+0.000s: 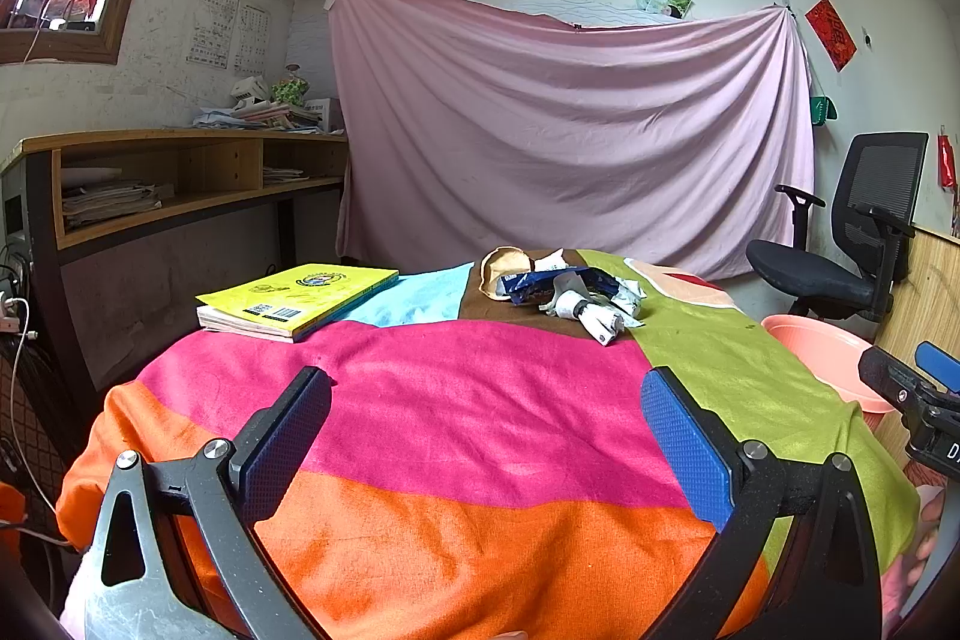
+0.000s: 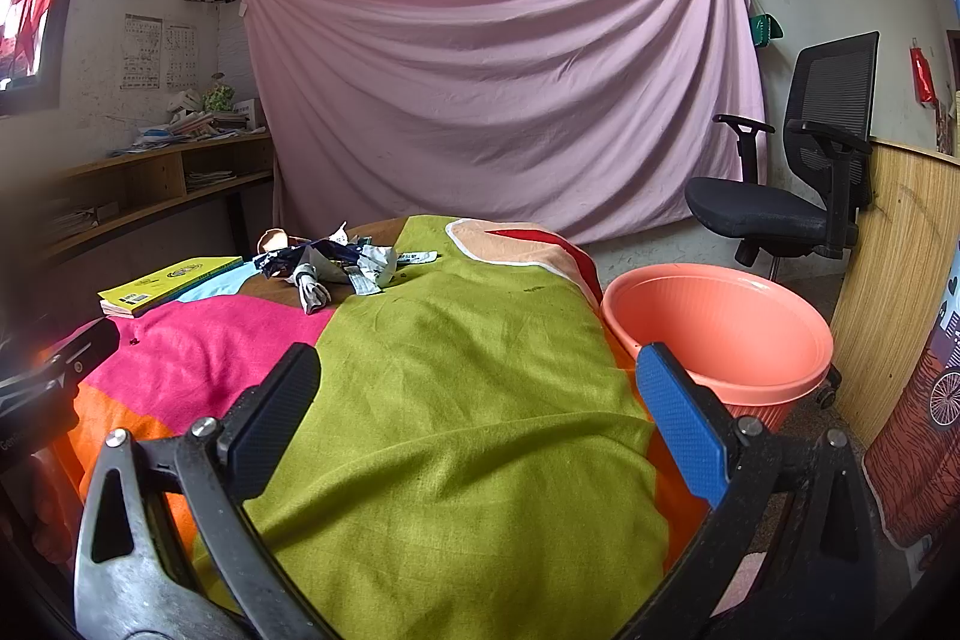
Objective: Collect trash
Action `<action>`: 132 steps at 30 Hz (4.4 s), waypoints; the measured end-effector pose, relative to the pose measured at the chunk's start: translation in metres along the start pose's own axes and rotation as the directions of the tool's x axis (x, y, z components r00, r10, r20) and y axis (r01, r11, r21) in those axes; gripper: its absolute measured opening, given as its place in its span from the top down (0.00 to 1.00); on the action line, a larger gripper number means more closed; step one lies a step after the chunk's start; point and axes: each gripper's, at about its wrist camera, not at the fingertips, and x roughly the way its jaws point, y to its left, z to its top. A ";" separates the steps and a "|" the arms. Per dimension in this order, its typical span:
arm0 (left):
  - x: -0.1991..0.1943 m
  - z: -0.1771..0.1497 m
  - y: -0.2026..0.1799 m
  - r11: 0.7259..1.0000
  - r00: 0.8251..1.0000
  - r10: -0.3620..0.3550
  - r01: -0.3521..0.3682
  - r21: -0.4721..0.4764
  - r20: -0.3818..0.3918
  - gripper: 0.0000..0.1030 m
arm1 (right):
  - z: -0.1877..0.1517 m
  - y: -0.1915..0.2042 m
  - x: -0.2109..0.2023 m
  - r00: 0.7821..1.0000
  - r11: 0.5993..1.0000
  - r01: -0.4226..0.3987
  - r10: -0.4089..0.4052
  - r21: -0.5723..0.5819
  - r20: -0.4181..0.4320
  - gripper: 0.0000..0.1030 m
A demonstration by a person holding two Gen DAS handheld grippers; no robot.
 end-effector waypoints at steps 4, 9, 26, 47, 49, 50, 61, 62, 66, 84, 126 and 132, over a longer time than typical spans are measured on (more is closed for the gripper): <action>0.000 0.000 0.000 1.000 1.000 0.000 0.000 0.000 0.001 0.02 | 0.000 0.000 0.000 1.000 1.000 0.000 0.000 0.000 0.000 0.00; 0.000 0.000 0.000 1.000 1.000 0.001 -0.001 0.000 0.002 0.02 | 0.000 0.000 0.000 1.000 1.000 0.000 0.000 0.000 0.000 0.00; 0.000 0.000 0.000 1.000 1.000 0.000 0.000 0.001 0.000 0.02 | 0.000 0.000 0.000 1.000 1.000 0.000 0.000 0.000 0.000 0.00; 0.004 0.014 0.010 0.999 0.999 0.039 -0.038 -0.039 0.023 0.02 | 0.007 0.004 0.005 1.000 1.000 0.002 -0.002 0.000 0.016 0.00; 0.008 0.021 0.011 0.998 0.998 0.048 -0.047 -0.042 0.034 0.02 | 0.013 0.008 0.006 0.999 1.000 -0.002 0.003 -0.011 0.032 0.00; 0.010 0.024 0.011 0.998 0.998 0.052 -0.051 -0.044 0.037 0.02 | 0.015 0.009 0.007 0.999 1.000 -0.007 0.007 -0.017 0.039 0.00; 0.044 0.065 0.024 0.995 0.996 0.061 -0.056 -0.078 0.059 0.02 | 0.066 0.018 0.037 0.987 0.996 -0.067 0.074 -0.053 0.145 0.00; 0.048 0.068 0.025 0.995 0.996 0.064 -0.060 -0.077 0.055 0.02 | 0.071 0.019 0.042 0.985 0.996 -0.068 0.075 -0.055 0.153 0.00; 0.064 0.080 0.025 0.995 0.997 0.064 -0.060 -0.079 0.046 0.02 | 0.091 0.020 0.064 0.982 0.996 -0.074 0.083 -0.057 0.171 0.00; 0.143 0.098 0.002 0.999 0.999 -0.012 0.010 -0.038 -0.036 0.08 | 0.102 0.006 0.186 0.963 0.961 -0.267 0.262 -0.067 -0.068 0.00; 0.194 0.054 -0.027 0.977 0.859 -0.203 0.149 -0.150 -0.470 0.97 | 0.064 0.046 0.269 0.775 0.872 -0.488 0.413 -0.037 -0.479 0.25; 0.182 0.055 -0.022 0.982 0.882 -0.174 0.121 -0.146 -0.439 0.97 | 0.065 0.047 0.262 0.779 0.865 -0.500 0.423 -0.049 -0.463 0.26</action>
